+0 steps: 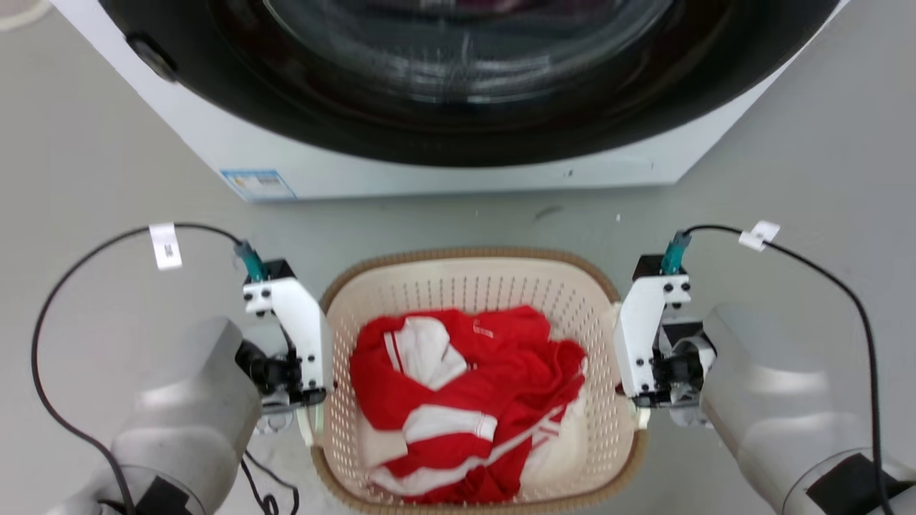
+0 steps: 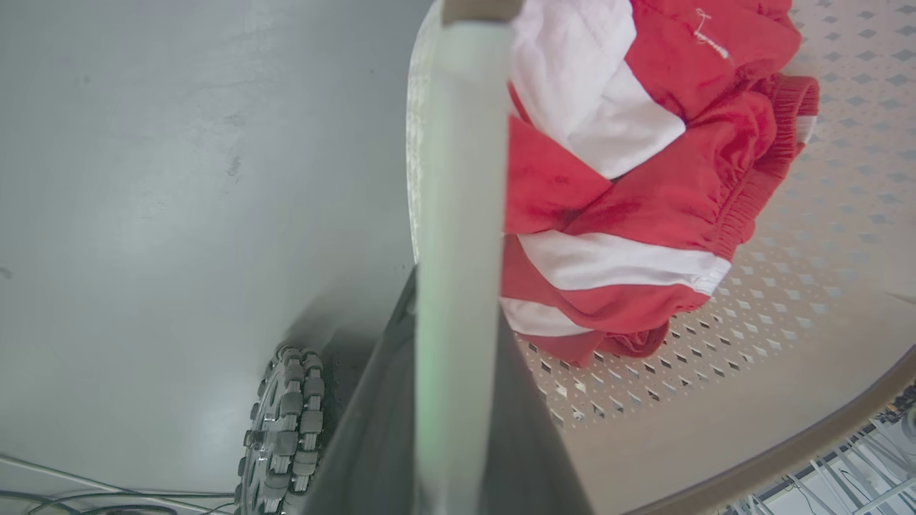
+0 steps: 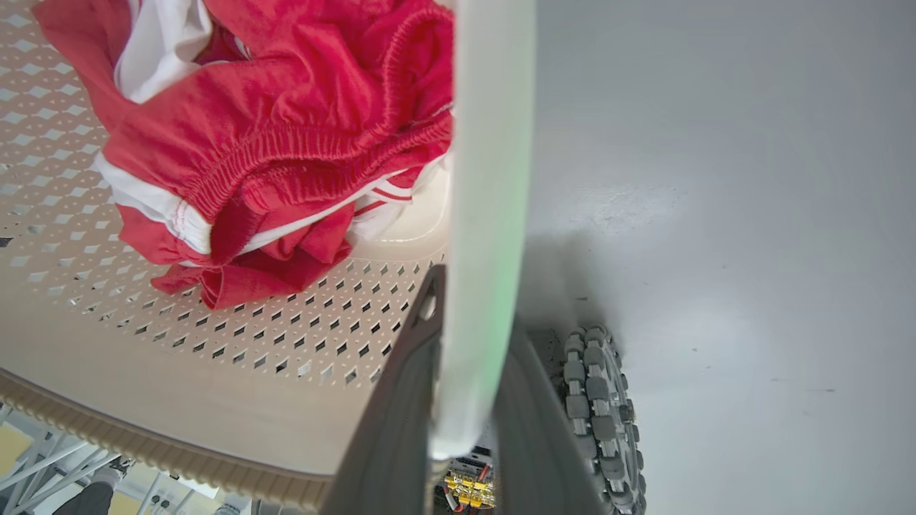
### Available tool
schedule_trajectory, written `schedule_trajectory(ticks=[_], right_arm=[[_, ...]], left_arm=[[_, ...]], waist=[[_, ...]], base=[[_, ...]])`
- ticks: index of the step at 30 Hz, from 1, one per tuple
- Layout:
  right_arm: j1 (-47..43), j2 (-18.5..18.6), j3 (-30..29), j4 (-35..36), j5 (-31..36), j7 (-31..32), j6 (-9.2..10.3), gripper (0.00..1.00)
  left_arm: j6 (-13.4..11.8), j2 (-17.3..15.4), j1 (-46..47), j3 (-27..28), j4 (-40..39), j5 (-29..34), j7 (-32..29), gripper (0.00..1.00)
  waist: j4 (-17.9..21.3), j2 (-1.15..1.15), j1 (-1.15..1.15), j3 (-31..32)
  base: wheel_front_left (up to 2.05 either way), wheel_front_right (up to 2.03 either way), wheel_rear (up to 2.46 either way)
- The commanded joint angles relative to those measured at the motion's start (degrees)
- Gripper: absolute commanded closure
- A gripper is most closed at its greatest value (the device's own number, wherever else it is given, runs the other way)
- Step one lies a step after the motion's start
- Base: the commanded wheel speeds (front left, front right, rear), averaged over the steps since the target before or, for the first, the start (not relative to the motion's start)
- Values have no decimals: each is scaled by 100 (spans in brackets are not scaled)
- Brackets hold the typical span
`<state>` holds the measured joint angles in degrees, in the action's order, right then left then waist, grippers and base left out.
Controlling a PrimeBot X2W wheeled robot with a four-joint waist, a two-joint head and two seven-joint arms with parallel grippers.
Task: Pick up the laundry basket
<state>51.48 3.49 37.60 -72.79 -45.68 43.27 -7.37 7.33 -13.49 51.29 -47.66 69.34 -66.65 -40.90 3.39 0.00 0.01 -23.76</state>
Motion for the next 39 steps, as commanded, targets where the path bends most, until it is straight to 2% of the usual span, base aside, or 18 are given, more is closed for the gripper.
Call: schedule_trajectory(ticks=[1, 18, 25, 39], right_arm=[[-129, -112, 48, 24, -98, 101, -22, 100], [-768, -134, 297, -51, -532, 574, -27, 100], [-1076, -138, 357, -68, -575, 580, -42, 100], [-1190, -130, 386, -76, -414, 554, -42, 100]], left_arm=[[26, 148, -108, 12, -8, -92, -56, 100], [19, 427, -723, 19, 286, -329, -367, 100], [-37, 567, -1095, -11, 343, -379, -486, 100], [-89, 538, -1227, -33, 390, -353, -345, 100]], waist=[[-6, 0, -1, 378], [33, 0, -1, 1744], [9, 0, -1, 2291], [-66, 0, -1, 2684]], base=[[0, 0, 0], [0, 0, 0], [0, 0, 0], [0, 0, 0]])
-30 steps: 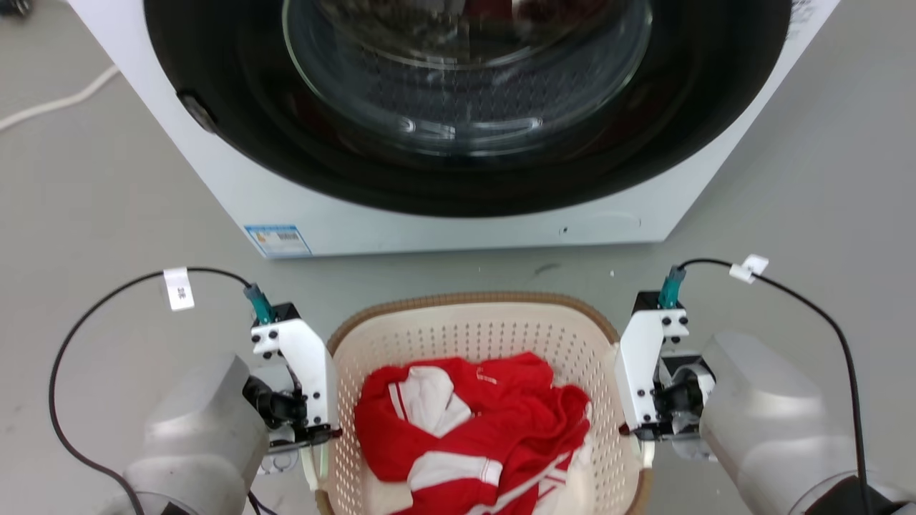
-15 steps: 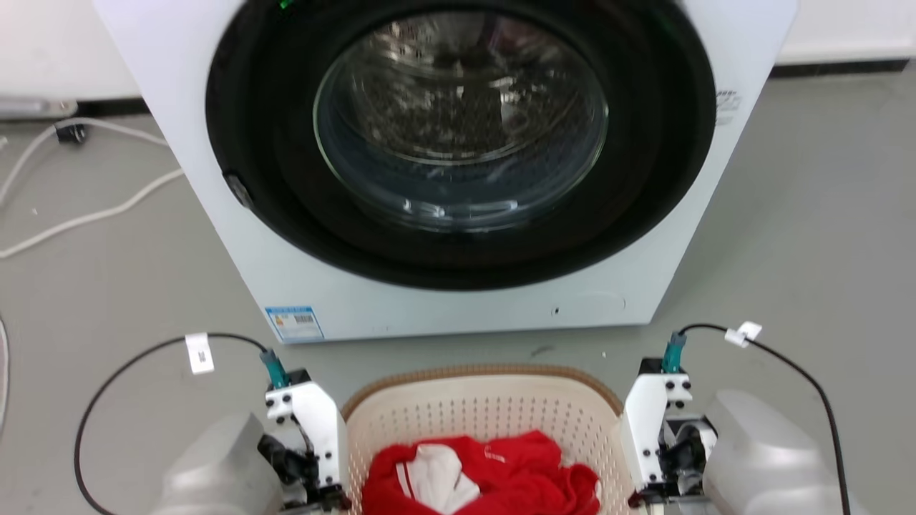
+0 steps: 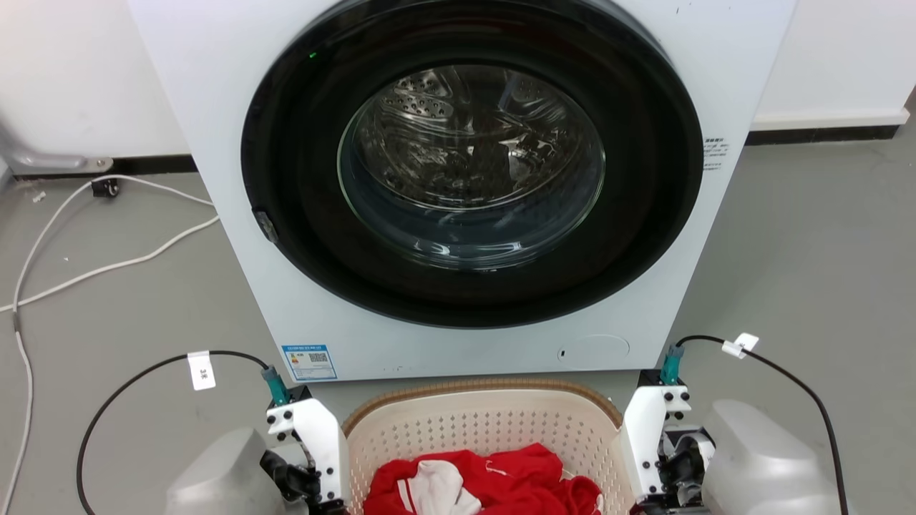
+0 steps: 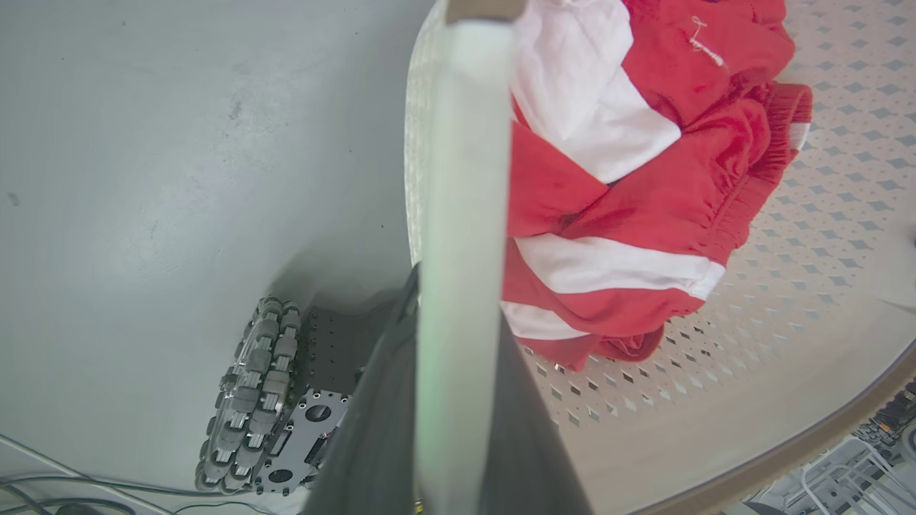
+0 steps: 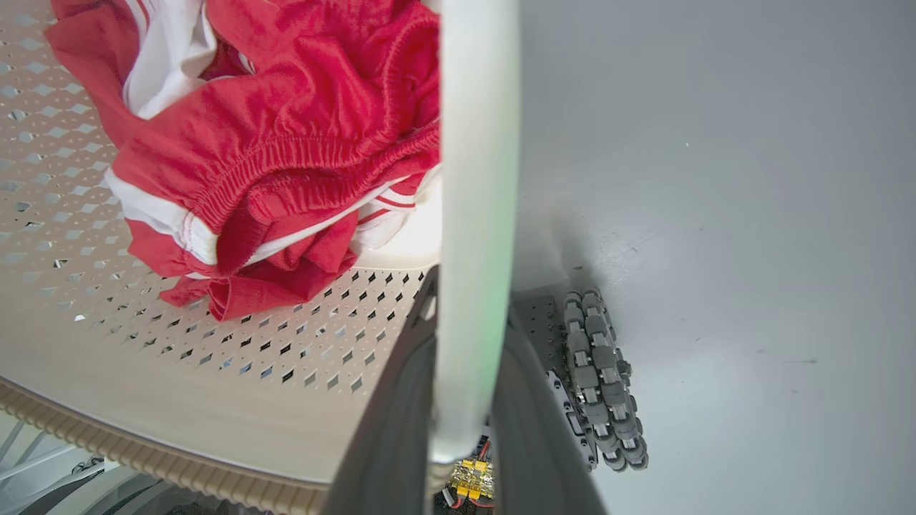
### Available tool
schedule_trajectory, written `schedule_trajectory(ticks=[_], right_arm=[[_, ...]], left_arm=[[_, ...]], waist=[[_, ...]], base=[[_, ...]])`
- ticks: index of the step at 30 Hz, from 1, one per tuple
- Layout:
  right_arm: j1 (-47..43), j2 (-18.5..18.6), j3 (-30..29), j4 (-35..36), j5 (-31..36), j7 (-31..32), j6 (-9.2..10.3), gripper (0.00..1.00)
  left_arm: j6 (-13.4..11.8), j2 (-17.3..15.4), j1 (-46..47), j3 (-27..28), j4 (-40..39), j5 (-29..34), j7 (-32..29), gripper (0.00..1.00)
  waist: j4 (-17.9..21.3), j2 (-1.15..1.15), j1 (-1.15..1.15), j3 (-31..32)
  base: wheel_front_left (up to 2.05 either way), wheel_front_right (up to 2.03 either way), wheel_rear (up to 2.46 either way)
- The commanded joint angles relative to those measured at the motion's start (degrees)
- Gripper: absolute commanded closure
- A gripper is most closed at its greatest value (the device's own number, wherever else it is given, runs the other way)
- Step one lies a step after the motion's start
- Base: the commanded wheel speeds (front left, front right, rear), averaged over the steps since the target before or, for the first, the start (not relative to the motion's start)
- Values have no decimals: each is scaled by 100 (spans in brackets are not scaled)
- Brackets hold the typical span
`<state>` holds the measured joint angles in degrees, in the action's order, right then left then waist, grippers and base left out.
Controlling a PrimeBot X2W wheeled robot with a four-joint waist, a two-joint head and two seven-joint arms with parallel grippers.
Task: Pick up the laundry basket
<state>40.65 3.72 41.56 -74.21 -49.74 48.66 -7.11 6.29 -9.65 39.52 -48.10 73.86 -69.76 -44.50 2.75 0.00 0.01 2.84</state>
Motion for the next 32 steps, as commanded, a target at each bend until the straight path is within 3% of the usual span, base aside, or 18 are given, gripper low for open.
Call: schedule_trajectory(ticks=[1, 32], right_arm=[[-118, -154, -19, 65, 1, -10, -68, 100], [-160, -155, -116, 65, 140, -327, -67, 100]], left_arm=[[12, 164, -67, 8, -58, -44, 18, 100], [-5, 220, -71, 0, -38, -74, 173, 100]], waist=[[-3, 0, -1, 58], [-60, 0, -1, 250]], base=[[0, 0, 0], [0, 0, 0]])
